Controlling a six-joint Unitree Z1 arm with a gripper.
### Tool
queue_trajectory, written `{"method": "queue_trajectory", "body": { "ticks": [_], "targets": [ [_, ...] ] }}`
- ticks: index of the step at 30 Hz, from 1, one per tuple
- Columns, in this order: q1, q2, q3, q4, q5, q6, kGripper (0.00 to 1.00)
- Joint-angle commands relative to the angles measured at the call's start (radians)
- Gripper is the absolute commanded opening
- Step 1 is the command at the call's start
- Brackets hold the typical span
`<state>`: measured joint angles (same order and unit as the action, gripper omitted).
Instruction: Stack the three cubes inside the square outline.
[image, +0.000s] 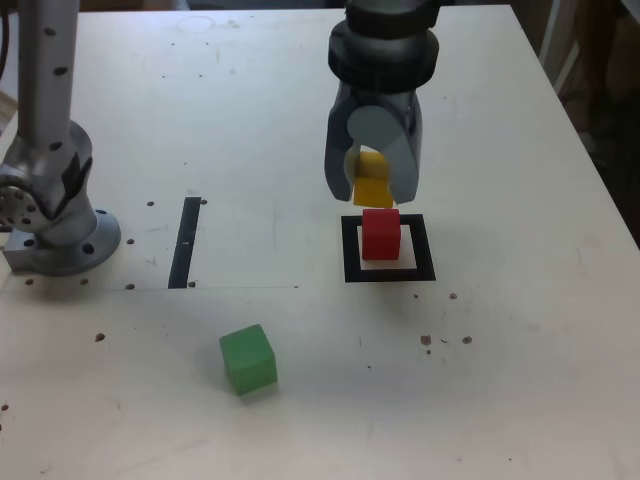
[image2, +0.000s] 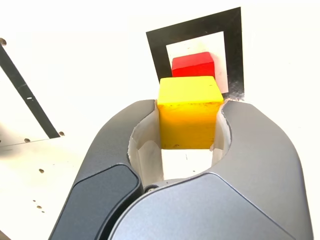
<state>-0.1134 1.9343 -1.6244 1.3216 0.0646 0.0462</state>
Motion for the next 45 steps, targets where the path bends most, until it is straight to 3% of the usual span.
{"method": "queue_trajectory", "body": {
  "ticks": [1, 17, 30, 40, 45],
  "targets": [
    [0.003, 0.002, 0.008, -0.014, -0.003, 0.001, 0.28],
    [0.003, 0.03, 0.062, -0.076, -0.02, -0.002, 0.28],
    [0.013, 0.031, 0.073, -0.096, 0.002, -0.002, 0.29],
    [0.017, 0.035, 0.074, -0.099, -0.017, 0.006, 0.41],
    [0.017, 0.035, 0.074, -0.099, -0.024, 0.013, 0.54]
  ]
}}
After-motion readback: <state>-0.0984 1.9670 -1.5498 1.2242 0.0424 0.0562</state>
